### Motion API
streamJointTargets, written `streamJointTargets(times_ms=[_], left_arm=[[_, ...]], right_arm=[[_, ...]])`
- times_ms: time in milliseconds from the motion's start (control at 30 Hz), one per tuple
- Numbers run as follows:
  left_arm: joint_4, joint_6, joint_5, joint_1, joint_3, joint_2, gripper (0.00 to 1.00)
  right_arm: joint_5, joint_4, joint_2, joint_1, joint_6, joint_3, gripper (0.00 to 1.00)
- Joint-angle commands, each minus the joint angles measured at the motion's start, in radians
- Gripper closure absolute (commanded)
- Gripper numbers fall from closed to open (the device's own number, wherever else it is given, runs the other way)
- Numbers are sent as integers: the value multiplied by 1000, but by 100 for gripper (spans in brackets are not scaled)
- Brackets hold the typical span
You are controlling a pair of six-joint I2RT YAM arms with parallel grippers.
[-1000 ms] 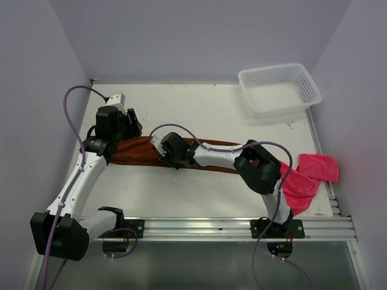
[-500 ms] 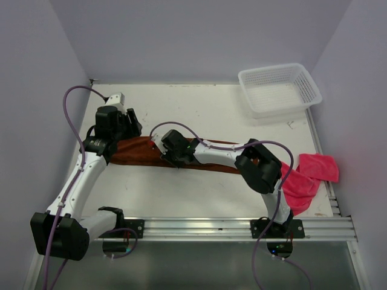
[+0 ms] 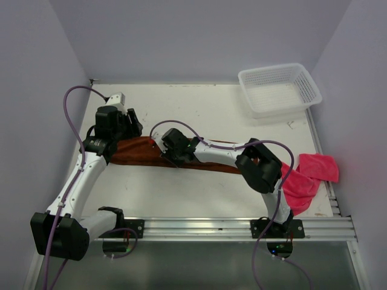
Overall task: Roll the towels
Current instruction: Fold the towel
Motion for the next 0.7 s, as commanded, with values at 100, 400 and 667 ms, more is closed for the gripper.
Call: streamJointTargets(times_ms=[100,400,667], left_arm=[[15,5,14,7,2,-8,39],[15,6,16,7,2,-11,39],[15,6,18,9,2,-11,39]], right_arm=[[-47,-26,-60,-5,2,38,89],[-78,-32,-61,-4,0,38,89],[-94,-37,-32,-7,10,46,88]])
